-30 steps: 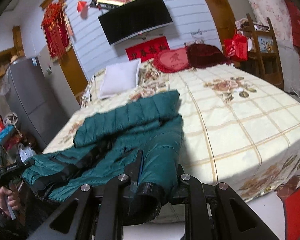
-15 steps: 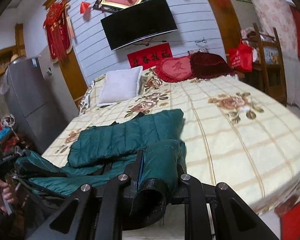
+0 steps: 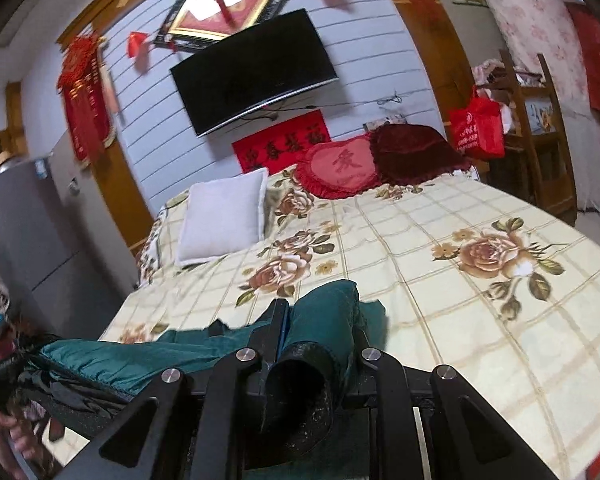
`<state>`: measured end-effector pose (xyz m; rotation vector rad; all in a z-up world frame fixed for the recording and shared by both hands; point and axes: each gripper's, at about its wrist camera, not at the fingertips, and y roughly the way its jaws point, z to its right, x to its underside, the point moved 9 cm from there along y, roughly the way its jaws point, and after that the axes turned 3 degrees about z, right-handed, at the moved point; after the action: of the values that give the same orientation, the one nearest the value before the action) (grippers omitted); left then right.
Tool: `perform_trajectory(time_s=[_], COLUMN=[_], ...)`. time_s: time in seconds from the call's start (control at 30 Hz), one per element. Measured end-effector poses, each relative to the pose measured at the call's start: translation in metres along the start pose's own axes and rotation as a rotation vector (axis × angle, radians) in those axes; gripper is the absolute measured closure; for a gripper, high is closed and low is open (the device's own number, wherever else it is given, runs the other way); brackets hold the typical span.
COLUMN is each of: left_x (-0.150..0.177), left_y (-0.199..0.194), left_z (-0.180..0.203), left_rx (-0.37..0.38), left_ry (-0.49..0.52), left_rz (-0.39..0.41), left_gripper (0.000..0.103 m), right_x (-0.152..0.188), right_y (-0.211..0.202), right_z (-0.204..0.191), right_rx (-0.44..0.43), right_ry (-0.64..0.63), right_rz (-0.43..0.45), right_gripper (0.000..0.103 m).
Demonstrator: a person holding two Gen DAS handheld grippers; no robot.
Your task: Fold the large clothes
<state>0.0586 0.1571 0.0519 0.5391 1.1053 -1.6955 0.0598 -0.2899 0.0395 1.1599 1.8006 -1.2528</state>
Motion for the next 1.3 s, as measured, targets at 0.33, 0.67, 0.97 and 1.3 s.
perform_trajectory(time_s=[0.33, 0.67, 0.97, 1.3], left_x=[0.011, 0.041, 0.058, 0.064], left_y=[0.122, 0.191, 0.216, 0.235], left_z=[-0.017, -0.026, -0.032, -0.035], left_rx=[-0.13, -0.178, -0.225, -0.227], left_ry=[0.019, 0.059, 0.104, 0.097], left_rz=[-0.048, -0.109, -0.136, -0.174], left_gripper=[0.089, 0.089, 0.087, 0.087], right_x=[0.011, 0.032, 0.055, 0.066], right_y=[0.119, 0.183, 0.218, 0.227], right_z=[0.021, 0.047, 0.058, 0.066], right_rx=[0.112, 0.166, 0.153, 0.154], right_ry=[0.048, 0.052, 0.061, 0.117], right_rz=[-0.028, -0.056, -0.172, -0.204], right_gripper=[0.086, 0.086, 0.083, 0.078])
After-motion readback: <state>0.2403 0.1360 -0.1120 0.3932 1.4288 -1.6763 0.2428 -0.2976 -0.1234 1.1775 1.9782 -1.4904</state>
